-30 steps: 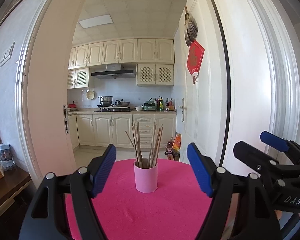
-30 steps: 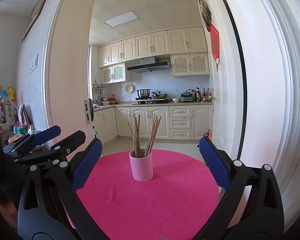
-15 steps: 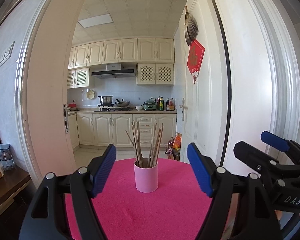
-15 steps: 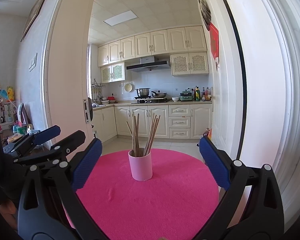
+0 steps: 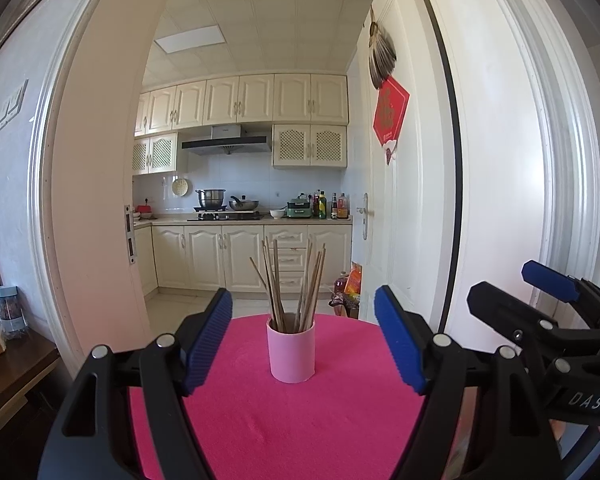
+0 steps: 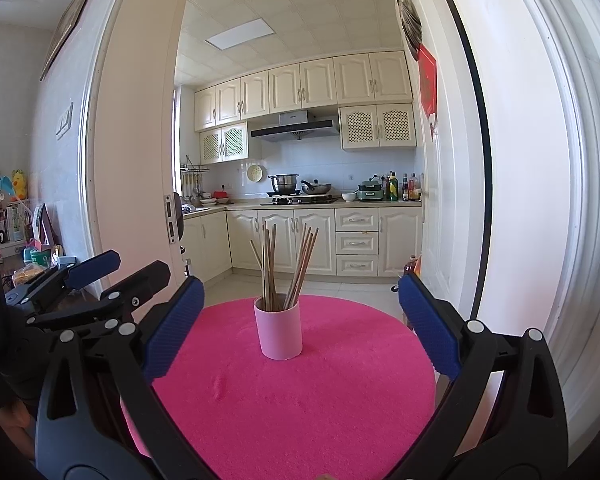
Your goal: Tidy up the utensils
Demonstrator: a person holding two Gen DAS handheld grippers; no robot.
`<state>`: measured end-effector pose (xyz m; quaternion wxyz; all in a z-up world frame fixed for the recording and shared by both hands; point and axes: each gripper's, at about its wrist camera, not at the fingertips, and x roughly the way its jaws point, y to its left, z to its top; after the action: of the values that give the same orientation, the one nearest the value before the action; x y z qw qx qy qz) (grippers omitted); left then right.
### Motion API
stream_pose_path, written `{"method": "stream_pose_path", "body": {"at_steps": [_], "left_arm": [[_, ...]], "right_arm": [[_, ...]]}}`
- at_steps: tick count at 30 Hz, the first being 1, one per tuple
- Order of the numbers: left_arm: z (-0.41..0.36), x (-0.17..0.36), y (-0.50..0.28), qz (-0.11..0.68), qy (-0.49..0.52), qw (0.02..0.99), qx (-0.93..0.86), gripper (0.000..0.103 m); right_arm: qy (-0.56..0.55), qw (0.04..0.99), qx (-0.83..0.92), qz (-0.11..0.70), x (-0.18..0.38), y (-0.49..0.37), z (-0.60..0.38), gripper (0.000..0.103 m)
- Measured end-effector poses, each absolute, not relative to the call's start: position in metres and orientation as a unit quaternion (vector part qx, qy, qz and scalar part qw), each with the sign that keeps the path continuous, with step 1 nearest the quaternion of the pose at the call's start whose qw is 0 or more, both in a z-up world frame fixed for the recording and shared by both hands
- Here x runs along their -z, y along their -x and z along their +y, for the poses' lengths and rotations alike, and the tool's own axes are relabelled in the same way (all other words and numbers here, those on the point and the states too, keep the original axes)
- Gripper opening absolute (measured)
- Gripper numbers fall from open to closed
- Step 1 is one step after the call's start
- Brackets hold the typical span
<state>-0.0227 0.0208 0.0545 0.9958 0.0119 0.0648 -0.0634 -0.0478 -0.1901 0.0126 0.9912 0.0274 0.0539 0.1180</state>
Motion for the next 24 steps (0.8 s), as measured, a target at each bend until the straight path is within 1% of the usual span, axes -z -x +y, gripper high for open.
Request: {"method": "stream_pose_path", "body": {"at_steps": [24], "left_arm": [[0.018,-0.05,0.009,0.078,-0.018,0.995,0.063,0.073]], "right_arm": [[-0.026,0.99,-0.116,0.071,-0.006,0.033,-0.189,0.096]]}}
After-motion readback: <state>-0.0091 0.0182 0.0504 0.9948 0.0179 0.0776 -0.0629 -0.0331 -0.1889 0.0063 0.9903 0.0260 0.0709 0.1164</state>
